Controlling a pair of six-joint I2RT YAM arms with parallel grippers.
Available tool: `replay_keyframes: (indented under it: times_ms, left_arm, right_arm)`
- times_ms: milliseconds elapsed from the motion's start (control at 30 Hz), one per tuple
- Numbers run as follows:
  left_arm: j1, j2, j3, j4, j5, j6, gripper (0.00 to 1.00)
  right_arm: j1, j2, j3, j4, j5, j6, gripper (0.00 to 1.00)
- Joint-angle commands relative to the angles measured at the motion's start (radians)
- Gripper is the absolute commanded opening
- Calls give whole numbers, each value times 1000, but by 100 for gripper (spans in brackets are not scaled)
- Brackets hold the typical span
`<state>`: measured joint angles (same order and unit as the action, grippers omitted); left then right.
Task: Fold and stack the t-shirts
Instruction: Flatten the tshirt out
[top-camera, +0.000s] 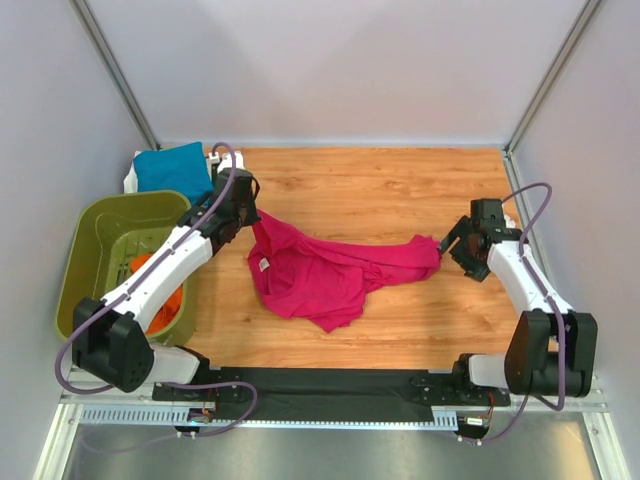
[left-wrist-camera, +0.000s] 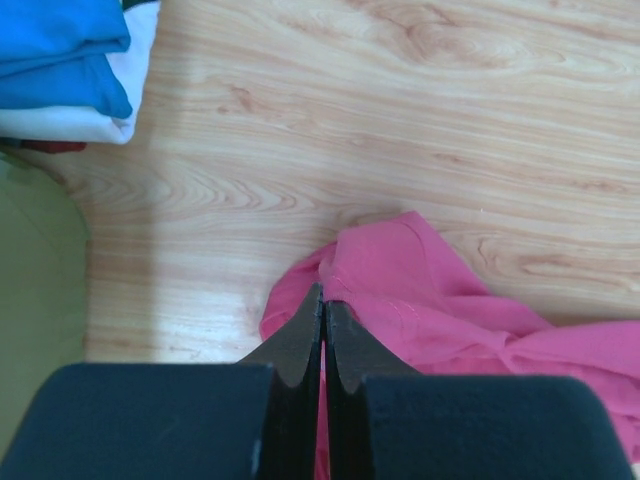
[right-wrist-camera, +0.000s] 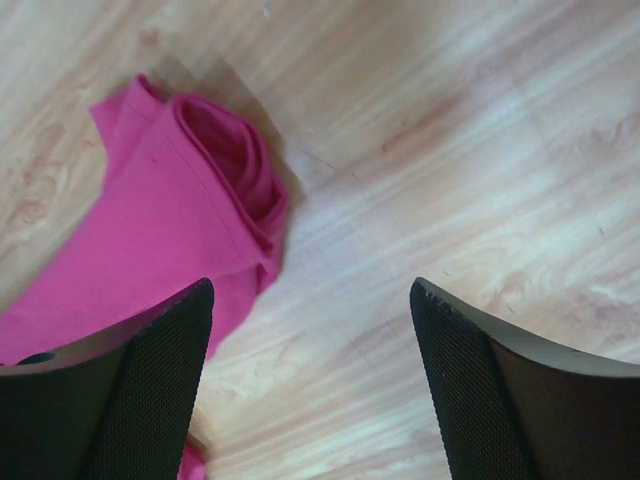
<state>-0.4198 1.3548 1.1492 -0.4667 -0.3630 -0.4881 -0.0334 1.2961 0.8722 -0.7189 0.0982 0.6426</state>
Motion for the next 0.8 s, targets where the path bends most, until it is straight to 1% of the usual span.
replay_keyframes:
  times_ms: [0, 167, 200, 367, 467, 667, 767]
  left_arm:
    - [0, -40, -60, 49, 47, 3, 0]
    - [0, -57, -101, 73, 65, -6, 0]
    - [0, -59, -105, 71, 64, -4, 0]
    - [0, -60, -103, 71, 61, 2, 0]
    - [1, -54, -101, 71, 59, 3, 0]
    - [0, -49, -101, 65, 52, 2, 0]
    - [0, -52, -100, 66, 45, 6, 0]
  right_arm:
    - [0, 60, 80, 128, 23, -9, 80]
    - [0, 158, 152, 199, 17, -57, 75]
    - [0, 170, 160, 214, 11, -61, 71]
    - [1, 244, 172, 265, -57, -55, 60]
    - [10, 278, 175, 276, -68, -43, 53]
    - [21, 316, 163, 299, -74, -44, 50]
    - [23, 334, 163, 320, -83, -43, 44]
